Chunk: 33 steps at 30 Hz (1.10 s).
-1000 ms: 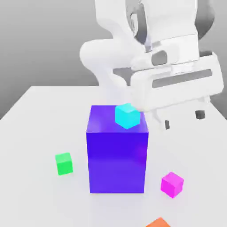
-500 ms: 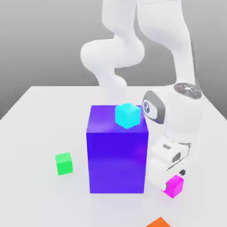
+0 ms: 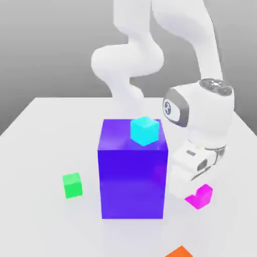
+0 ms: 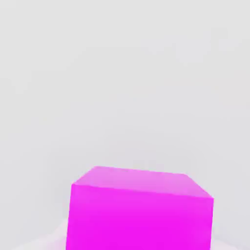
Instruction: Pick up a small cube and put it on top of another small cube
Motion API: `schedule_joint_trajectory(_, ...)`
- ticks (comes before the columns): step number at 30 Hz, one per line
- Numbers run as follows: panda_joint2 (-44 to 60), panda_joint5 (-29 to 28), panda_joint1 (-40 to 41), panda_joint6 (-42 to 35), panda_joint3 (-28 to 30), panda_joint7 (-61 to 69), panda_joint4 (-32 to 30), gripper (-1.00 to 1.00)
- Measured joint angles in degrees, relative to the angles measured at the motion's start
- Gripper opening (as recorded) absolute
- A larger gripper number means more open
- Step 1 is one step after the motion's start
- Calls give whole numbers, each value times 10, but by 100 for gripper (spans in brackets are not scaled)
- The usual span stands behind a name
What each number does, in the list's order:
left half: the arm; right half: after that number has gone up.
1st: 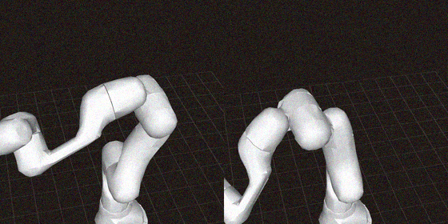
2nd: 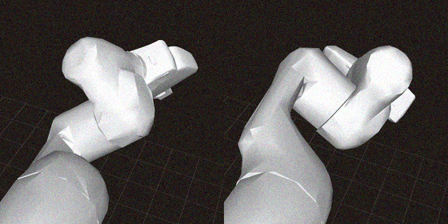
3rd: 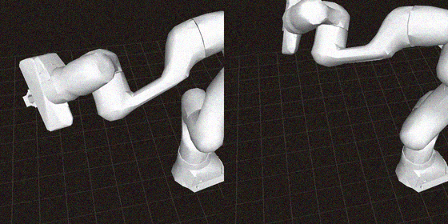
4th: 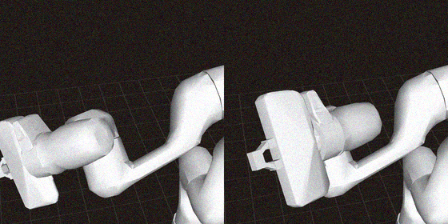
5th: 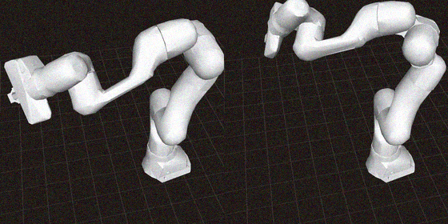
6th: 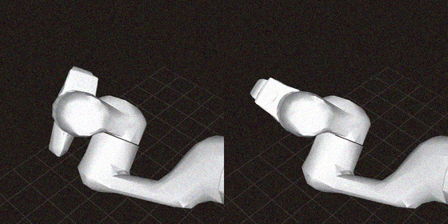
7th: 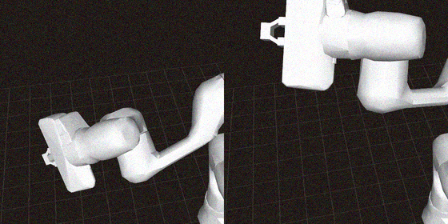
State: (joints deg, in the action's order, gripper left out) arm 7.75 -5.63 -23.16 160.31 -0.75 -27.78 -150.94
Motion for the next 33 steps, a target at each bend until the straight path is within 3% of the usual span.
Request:
schedule_joint_trajectory(10,-46,-193,98,-72,73,233,85,-100)
schedule_joint_trajectory(13,-84,-226,144,-90,95,321,73,-100)
schedule_joint_trajectory(20,-178,-264,224,-114,163,553,7,-100)
schedule_joint_trajectory(30,-253,-308,294,-106,317,886,-94,-100)
schedule_joint_trajectory(33,-268,-256,268,-97,365,978,-149,-100)
